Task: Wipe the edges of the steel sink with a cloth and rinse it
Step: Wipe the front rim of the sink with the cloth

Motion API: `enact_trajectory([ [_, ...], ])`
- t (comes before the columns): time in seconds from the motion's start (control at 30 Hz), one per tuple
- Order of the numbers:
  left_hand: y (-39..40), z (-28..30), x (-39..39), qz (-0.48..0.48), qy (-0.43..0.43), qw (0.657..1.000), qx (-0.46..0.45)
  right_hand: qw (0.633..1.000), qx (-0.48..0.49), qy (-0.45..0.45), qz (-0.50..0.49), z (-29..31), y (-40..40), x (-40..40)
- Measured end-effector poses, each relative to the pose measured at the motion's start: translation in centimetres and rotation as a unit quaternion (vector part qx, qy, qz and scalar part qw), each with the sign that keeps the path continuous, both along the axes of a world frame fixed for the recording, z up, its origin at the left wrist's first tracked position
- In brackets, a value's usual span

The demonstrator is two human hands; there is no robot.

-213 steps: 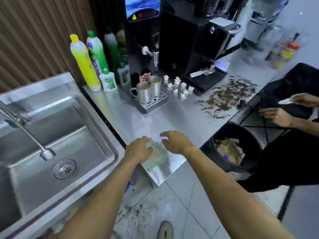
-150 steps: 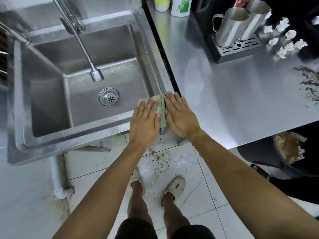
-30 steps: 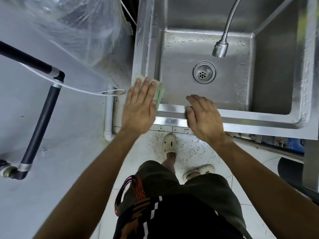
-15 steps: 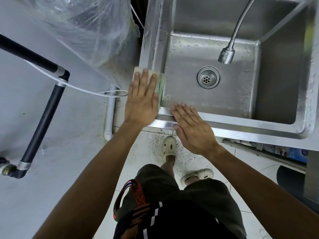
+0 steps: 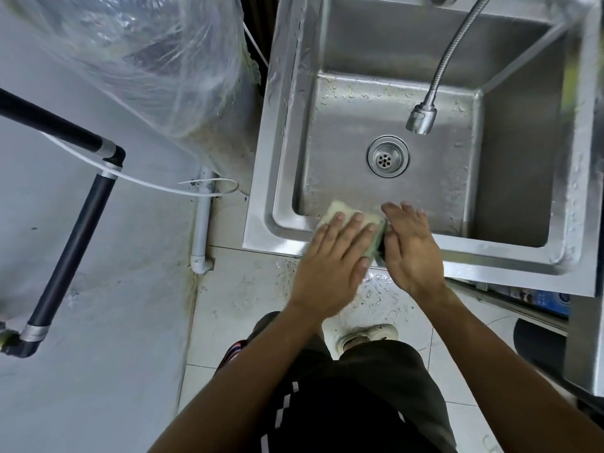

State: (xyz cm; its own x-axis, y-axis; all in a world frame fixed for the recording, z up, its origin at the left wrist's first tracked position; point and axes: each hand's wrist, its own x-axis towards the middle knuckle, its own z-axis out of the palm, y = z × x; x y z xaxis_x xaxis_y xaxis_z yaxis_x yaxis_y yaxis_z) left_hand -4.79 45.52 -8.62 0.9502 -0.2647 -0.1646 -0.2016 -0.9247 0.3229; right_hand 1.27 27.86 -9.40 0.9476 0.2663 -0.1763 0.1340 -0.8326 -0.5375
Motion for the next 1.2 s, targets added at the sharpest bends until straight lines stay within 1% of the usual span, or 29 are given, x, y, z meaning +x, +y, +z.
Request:
enact_trajectory([
  [0.07,3.5,-0.1,0.0,-0.003,0.003,1.000,0.007,0.995,-0.035,-0.026,0.087,0.0,0.4,-0.4],
  [0.13,7.3,-0.2,0.2,0.022,-0.003,1.000,0.020,0.982,-0.063,-0.035,0.173,-0.2,1.5,-0.9],
  [0.2,9.9,0.0,1.1,0.037,-0.015,0.999,0.027,0.967,-0.101,-0.041,0.231,-0.3,2.9,-1.4],
  [0.27,11.0,0.0,2.8,0.049,-0.035,0.997,0.038,0.953,-0.135,-0.059,0.265,-0.5,4.1,-1.6],
  [0.37,11.2,-0.2,6.9,0.085,-0.041,0.994,0.061,0.944,-0.153,-0.076,0.283,-0.6,4.8,-1.2],
  [0.5,10.9,0.0,14.0,0.132,-0.012,0.990,0.049,0.937,-0.151,-0.089,0.302,-0.6,4.6,-0.8],
  [0.57,10.5,0.2,16.0,0.154,-0.008,0.987,0.043,0.938,-0.148,-0.091,0.300,-0.7,4.7,-0.8],
  [0.63,10.0,0.1,15.1,0.170,-0.007,0.984,0.054,0.940,-0.144,-0.088,0.297,-0.7,4.6,-0.8],
  [0.7,9.3,0.1,11.5,0.175,-0.007,0.982,0.075,0.939,-0.141,-0.087,0.301,-0.7,4.5,-0.9],
  [0.77,9.1,0.1,8.4,0.165,-0.007,0.983,0.083,0.936,-0.144,-0.082,0.311,-0.6,4.4,-0.7],
  [0.8,9.4,0.1,8.1,0.156,-0.007,0.985,0.080,0.934,-0.145,-0.079,0.316,-0.7,4.4,-0.6],
  [0.87,10.0,0.1,10.4,0.146,-0.009,0.987,0.071,0.933,-0.145,-0.080,0.319,-0.7,4.5,-0.4],
  [0.97,10.8,0.2,17.2,0.140,-0.004,0.989,0.055,0.929,-0.138,-0.086,0.333,-0.7,4.2,-0.2],
  [1.07,11.4,0.3,22.5,0.114,0.014,0.989,0.089,0.917,-0.121,-0.100,0.367,-0.6,4.0,0.5],
  [1.13,12.1,0.5,23.1,0.076,0.022,0.993,0.092,0.910,-0.100,-0.105,0.389,-0.9,4.5,1.2],
  [1.2,12.9,0.6,21.4,0.048,0.026,0.996,0.078,0.907,-0.083,-0.097,0.401,-1.2,5.7,1.6],
])
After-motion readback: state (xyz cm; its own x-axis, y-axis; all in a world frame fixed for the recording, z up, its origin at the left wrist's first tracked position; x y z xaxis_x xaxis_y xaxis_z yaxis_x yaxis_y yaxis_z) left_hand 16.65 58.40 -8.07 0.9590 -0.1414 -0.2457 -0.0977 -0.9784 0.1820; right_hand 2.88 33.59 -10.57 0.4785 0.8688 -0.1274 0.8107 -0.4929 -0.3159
